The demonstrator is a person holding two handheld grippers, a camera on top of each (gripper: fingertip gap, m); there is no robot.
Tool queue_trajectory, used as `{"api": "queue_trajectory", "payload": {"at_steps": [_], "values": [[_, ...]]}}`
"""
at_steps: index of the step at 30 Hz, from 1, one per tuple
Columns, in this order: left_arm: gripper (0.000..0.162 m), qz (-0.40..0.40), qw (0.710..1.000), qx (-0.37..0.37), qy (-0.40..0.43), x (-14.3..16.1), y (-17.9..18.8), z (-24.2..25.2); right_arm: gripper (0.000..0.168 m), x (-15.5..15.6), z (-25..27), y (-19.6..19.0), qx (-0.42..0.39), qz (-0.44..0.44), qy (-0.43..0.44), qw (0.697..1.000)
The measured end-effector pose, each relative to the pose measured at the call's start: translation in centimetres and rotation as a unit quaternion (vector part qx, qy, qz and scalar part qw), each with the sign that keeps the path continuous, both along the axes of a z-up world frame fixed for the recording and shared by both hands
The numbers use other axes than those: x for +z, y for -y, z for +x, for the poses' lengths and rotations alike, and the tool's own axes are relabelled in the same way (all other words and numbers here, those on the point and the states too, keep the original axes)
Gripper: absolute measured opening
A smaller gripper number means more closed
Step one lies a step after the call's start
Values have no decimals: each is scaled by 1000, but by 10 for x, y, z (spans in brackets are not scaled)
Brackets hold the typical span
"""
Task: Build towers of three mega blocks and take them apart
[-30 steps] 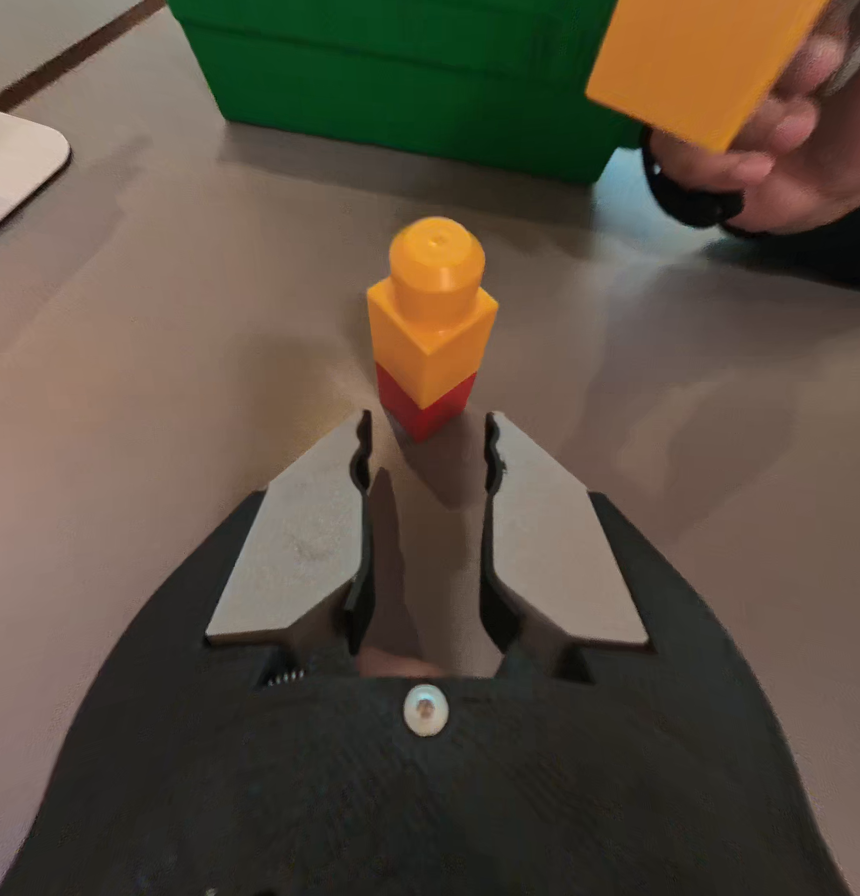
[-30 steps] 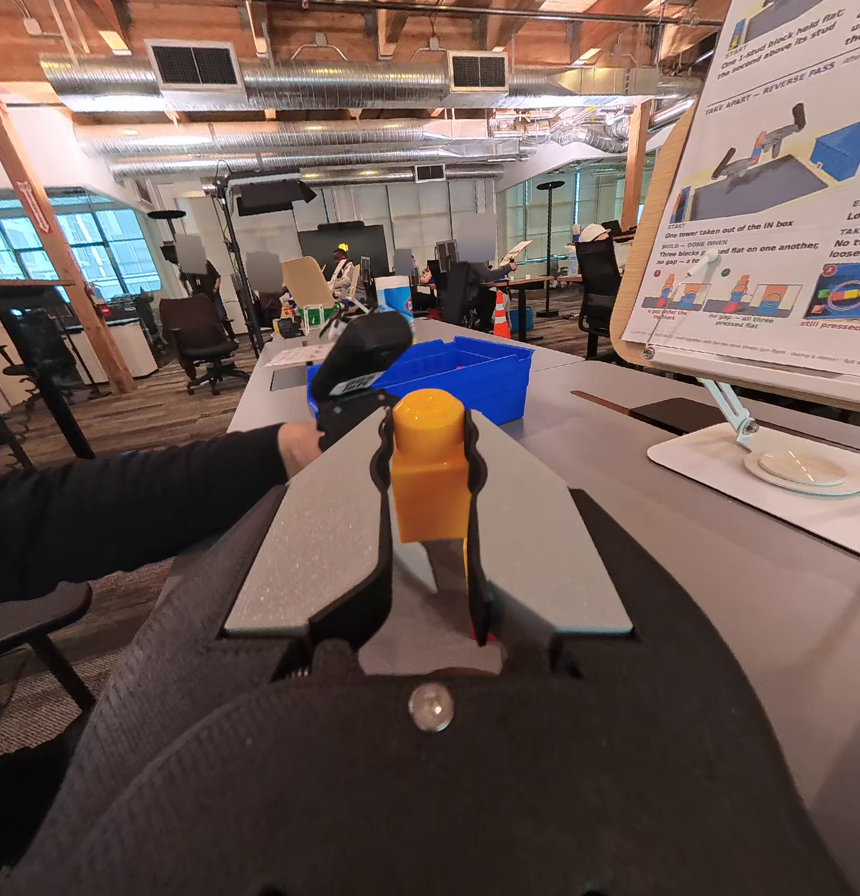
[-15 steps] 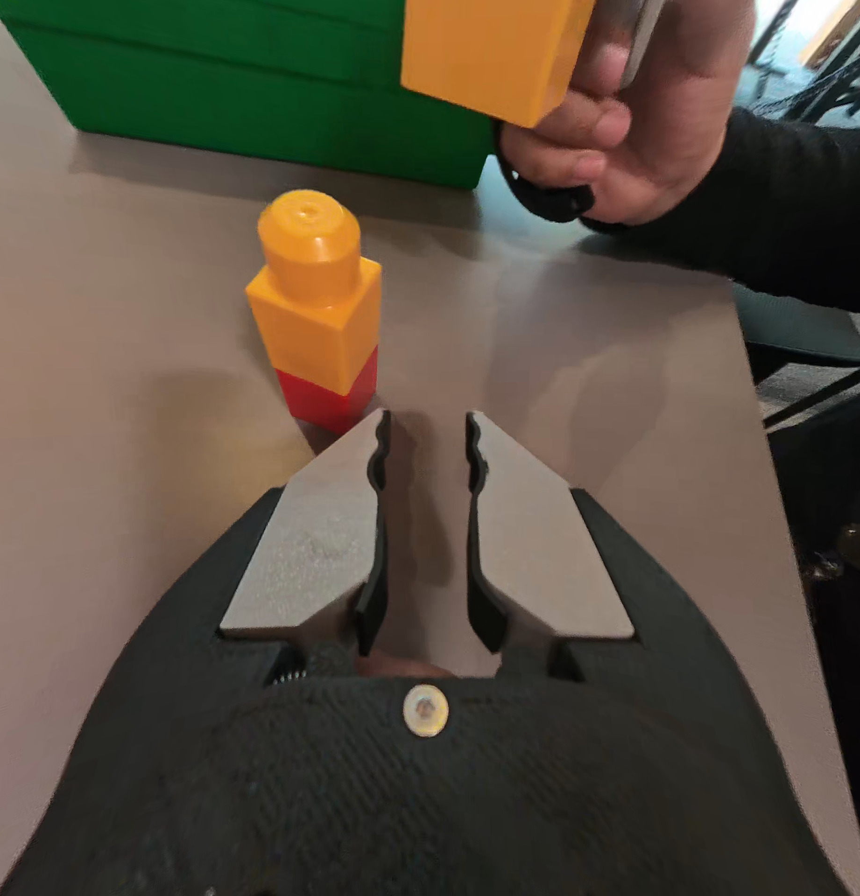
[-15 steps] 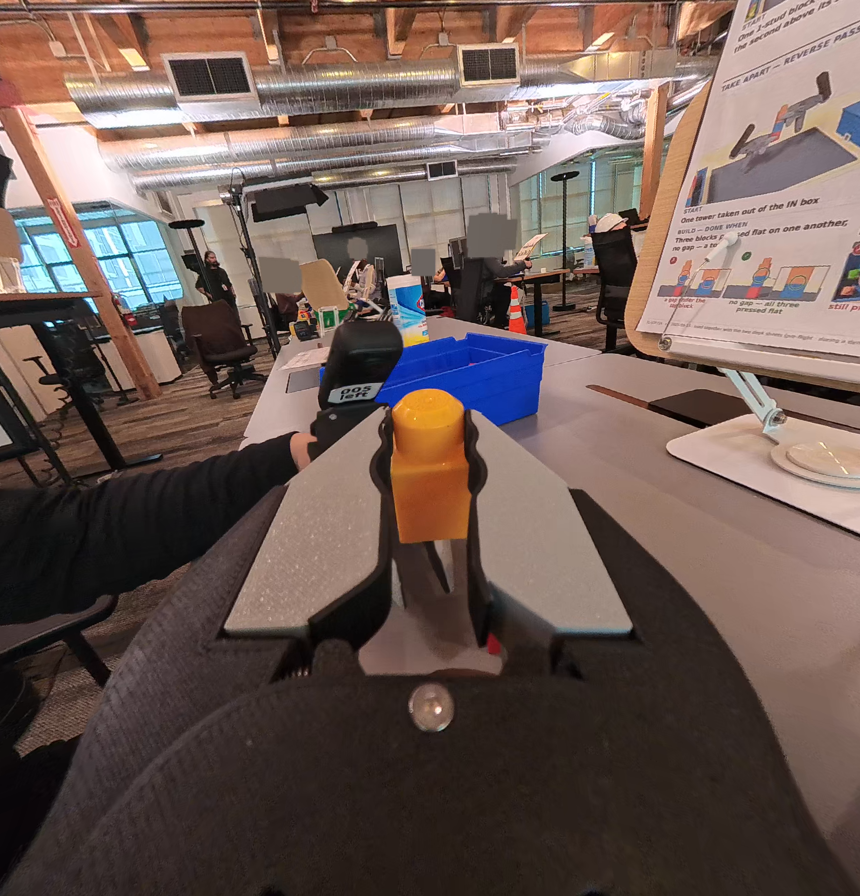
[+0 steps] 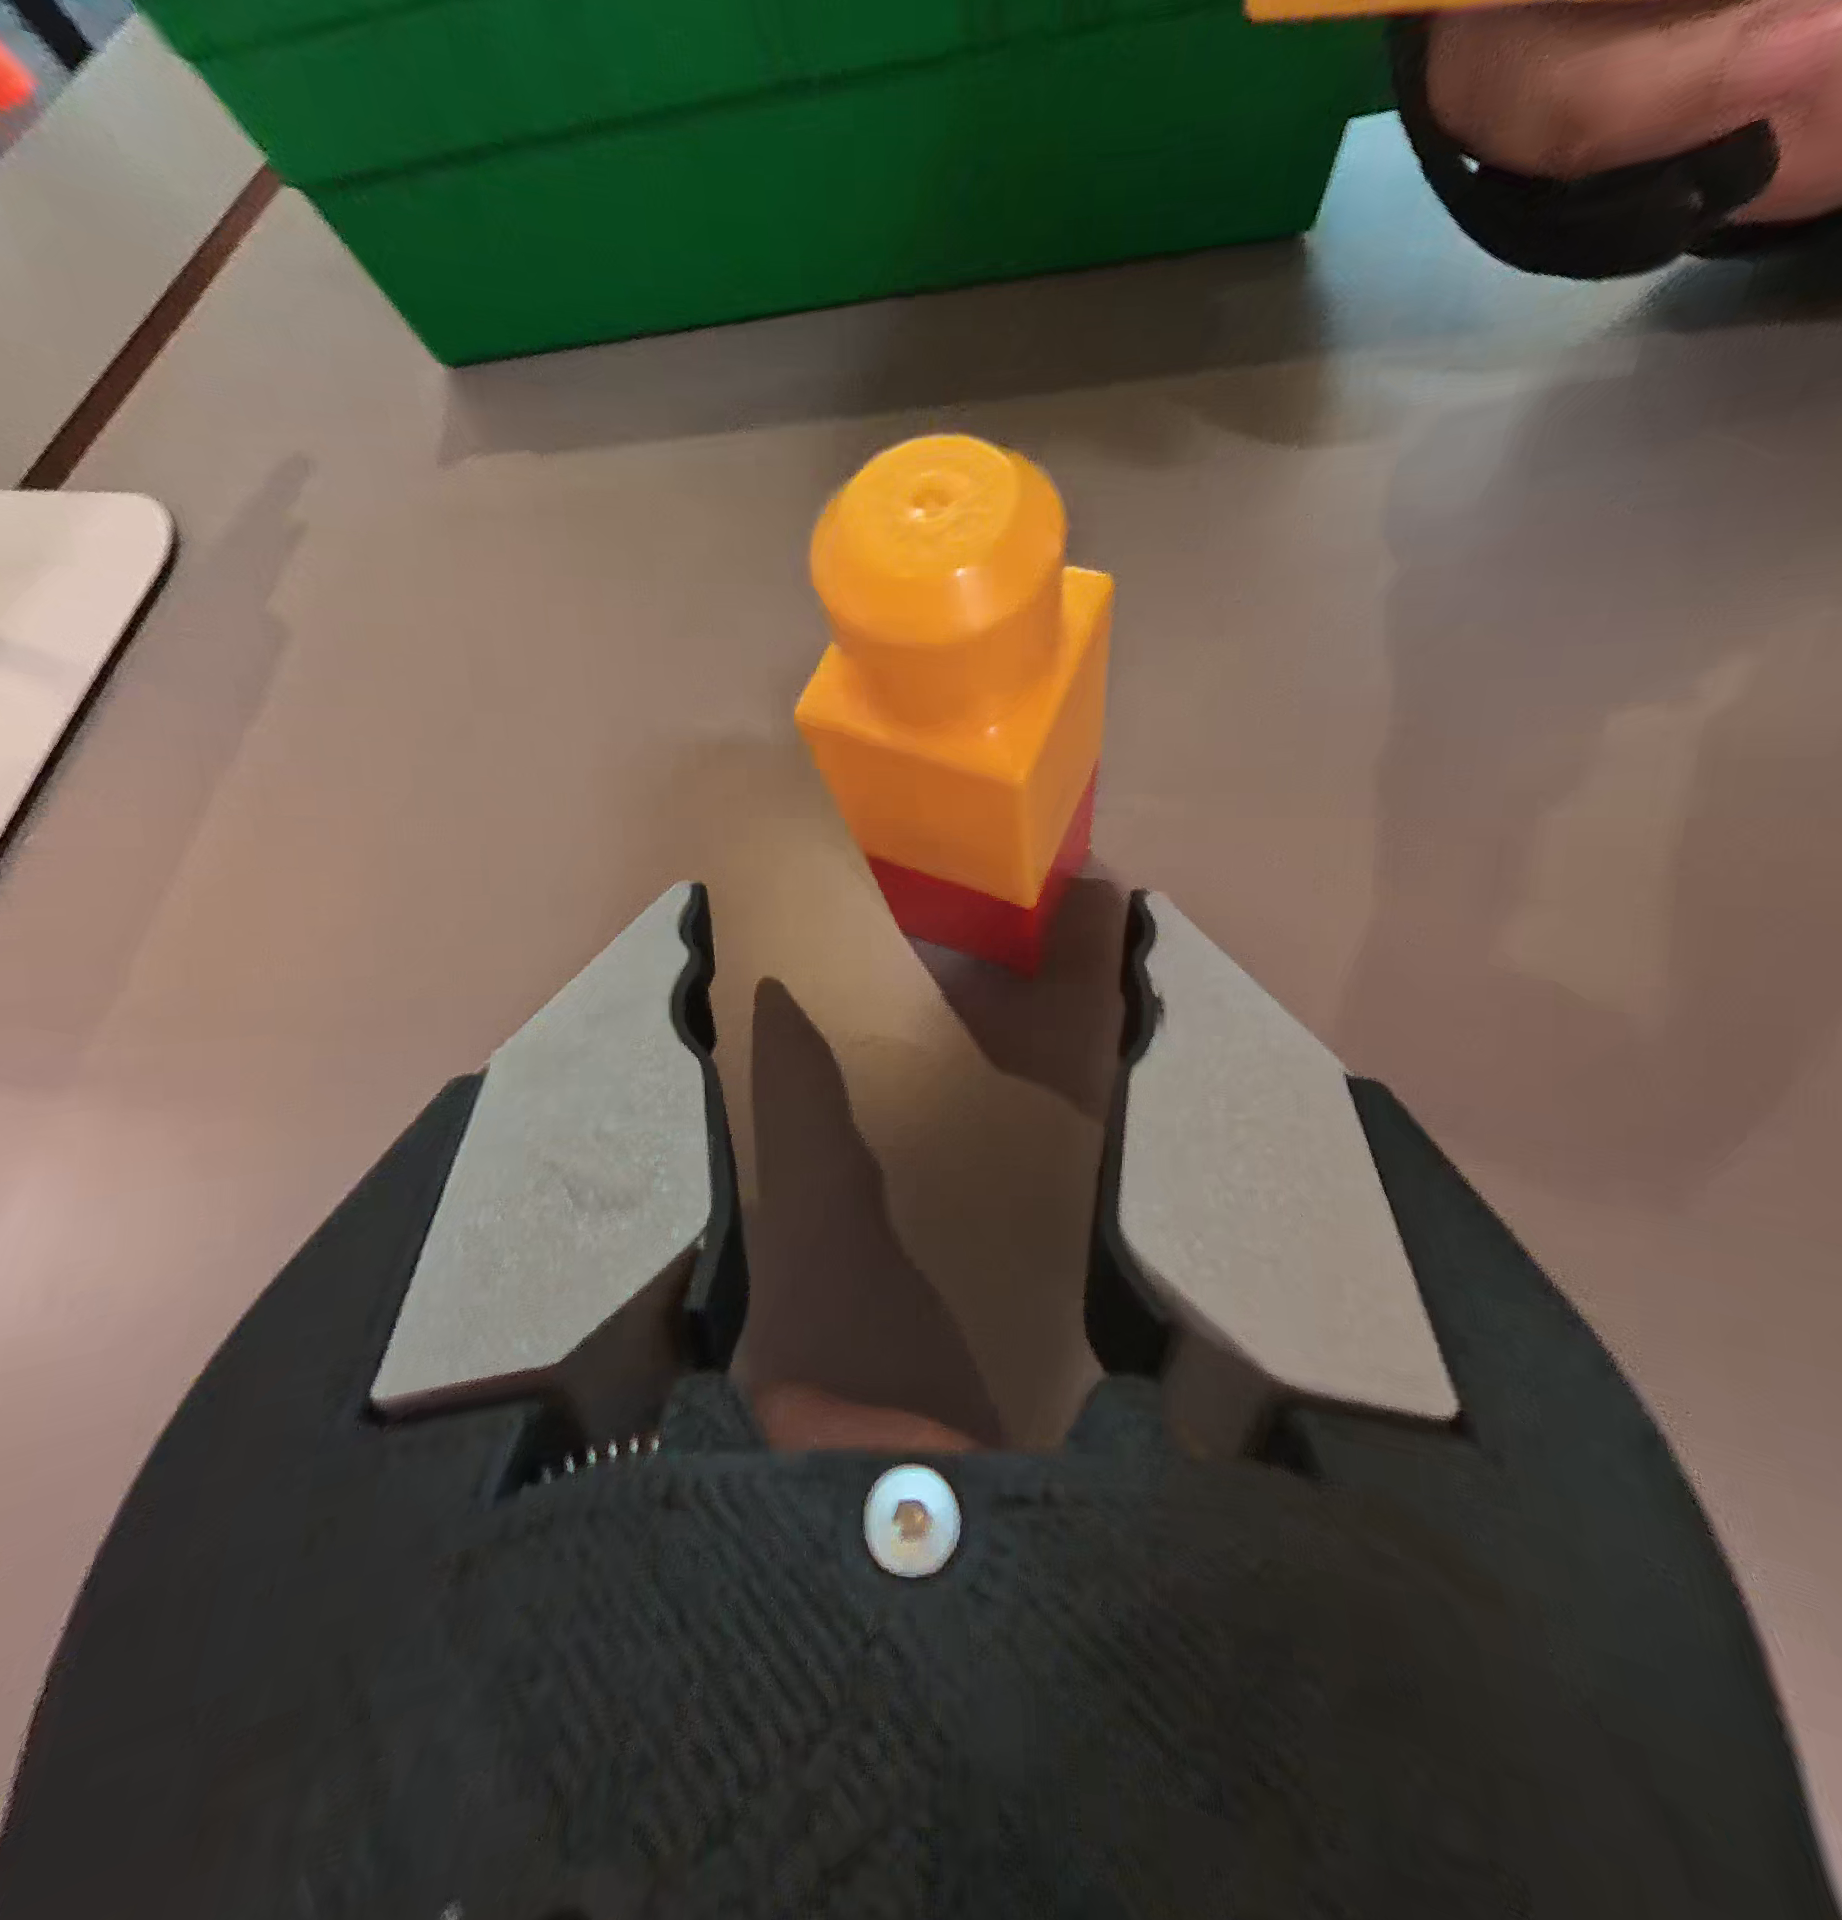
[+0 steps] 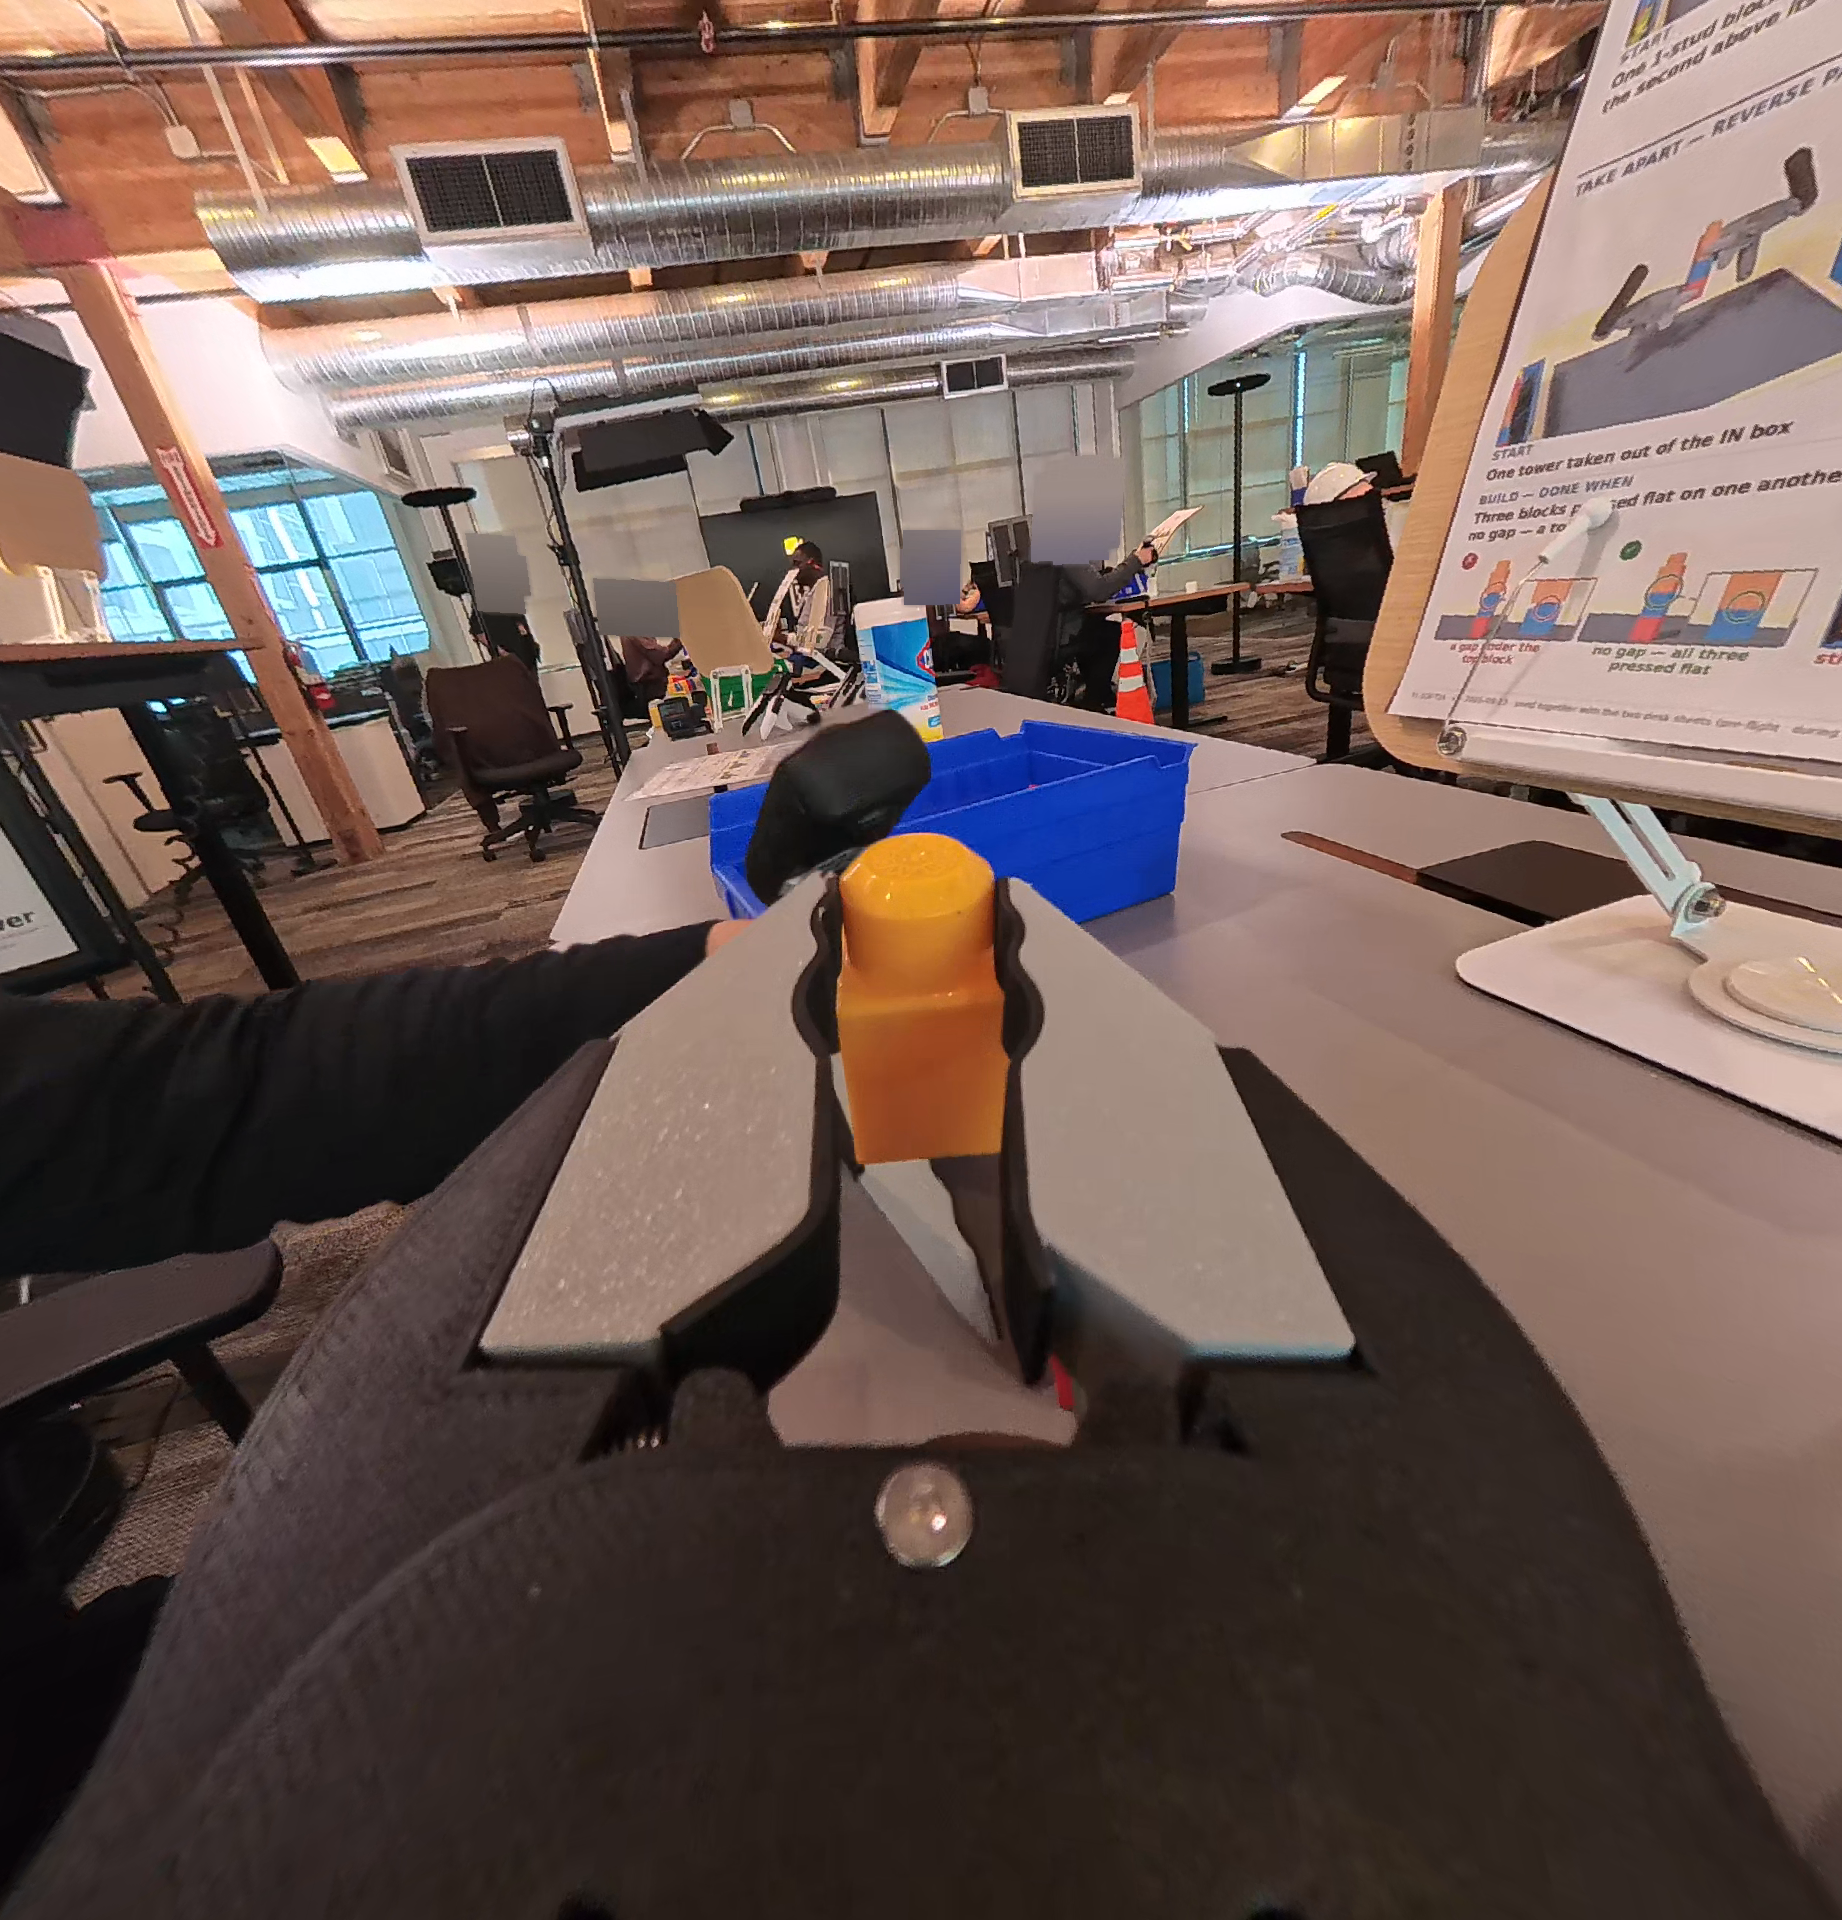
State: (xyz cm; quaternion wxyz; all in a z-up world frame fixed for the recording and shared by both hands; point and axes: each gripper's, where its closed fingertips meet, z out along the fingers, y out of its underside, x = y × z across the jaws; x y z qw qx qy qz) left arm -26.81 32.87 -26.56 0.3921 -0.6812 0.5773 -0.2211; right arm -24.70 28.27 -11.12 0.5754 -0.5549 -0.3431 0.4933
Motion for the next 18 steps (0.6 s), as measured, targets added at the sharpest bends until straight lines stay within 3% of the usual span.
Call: {"api": "queue_trajectory", "payload": {"at_steps": [5, 8, 12, 18], "values": [[72, -15, 997, -68, -21, -7, 4, 18, 26, 3, -1, 4, 10, 3, -2, 1000], [40, -19, 996, -88, -25, -9, 7, 24, 26, 1, -2, 4, 15, -2, -2, 1000], [38, -5, 997, -73, -28, -10, 11, 24, 26, -2, -3, 3, 20, -13, 2, 1000], [38, -54, 992, -116, -21, -9, 59, 31, 26, -7, -9, 10, 43, -10, 20, 999]]}}
